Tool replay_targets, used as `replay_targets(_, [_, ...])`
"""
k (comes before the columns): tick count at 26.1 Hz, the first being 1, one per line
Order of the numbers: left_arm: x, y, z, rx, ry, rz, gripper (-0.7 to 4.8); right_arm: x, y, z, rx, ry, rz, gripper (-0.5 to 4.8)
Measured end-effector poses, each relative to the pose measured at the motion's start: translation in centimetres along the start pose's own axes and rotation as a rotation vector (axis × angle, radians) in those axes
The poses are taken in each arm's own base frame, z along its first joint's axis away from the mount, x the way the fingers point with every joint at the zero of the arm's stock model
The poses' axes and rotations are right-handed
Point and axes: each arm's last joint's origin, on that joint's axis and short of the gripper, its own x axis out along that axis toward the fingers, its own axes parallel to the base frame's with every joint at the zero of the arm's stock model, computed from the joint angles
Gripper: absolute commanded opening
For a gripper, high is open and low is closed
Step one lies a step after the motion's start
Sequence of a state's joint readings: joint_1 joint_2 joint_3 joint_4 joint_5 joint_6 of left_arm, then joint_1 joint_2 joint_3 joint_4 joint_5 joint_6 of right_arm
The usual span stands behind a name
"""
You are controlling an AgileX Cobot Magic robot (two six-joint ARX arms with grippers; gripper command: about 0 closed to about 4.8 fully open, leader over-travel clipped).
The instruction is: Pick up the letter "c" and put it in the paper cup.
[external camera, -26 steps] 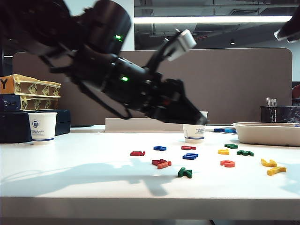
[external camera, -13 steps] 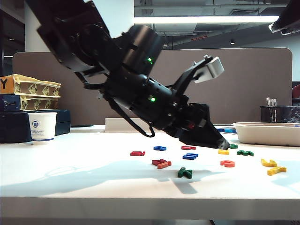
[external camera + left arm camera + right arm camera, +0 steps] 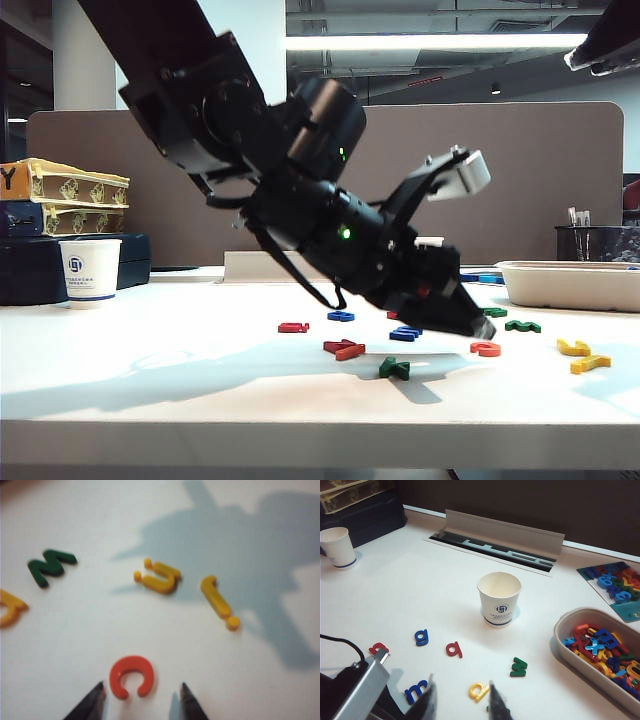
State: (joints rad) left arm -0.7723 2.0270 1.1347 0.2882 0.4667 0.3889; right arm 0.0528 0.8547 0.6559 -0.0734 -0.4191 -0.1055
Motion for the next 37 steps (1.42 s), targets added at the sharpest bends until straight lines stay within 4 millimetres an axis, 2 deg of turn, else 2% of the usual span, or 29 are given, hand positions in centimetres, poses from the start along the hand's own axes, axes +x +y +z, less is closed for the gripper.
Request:
replay_targets(6, [0.6, 0.0, -1.0, -0.013, 0.026, -0.005, 1.88, 0.1, 0.1, -0.1, 0.004, 0.014, 0.008, 1.31])
replay_targets(21, [1.1, 0.3, -1.0, 0.006, -0.001, 0.044, 1.88, 0.2, 0.5, -0.3, -0.012, 0.031, 0.013, 1.31])
replay_targets(29, [2.6, 1.1, 0.3, -0.035, -0.011, 0.022, 1.88, 0.2, 0.5, -0.4, -0.013, 0.042, 0.000, 1.31])
replay_targets(37, [2.6, 0.9, 0.1, -0.047, 0.013, 0.009, 1.88, 0.2, 0.5, -0.4, -0.014, 0.043, -0.003, 1.31])
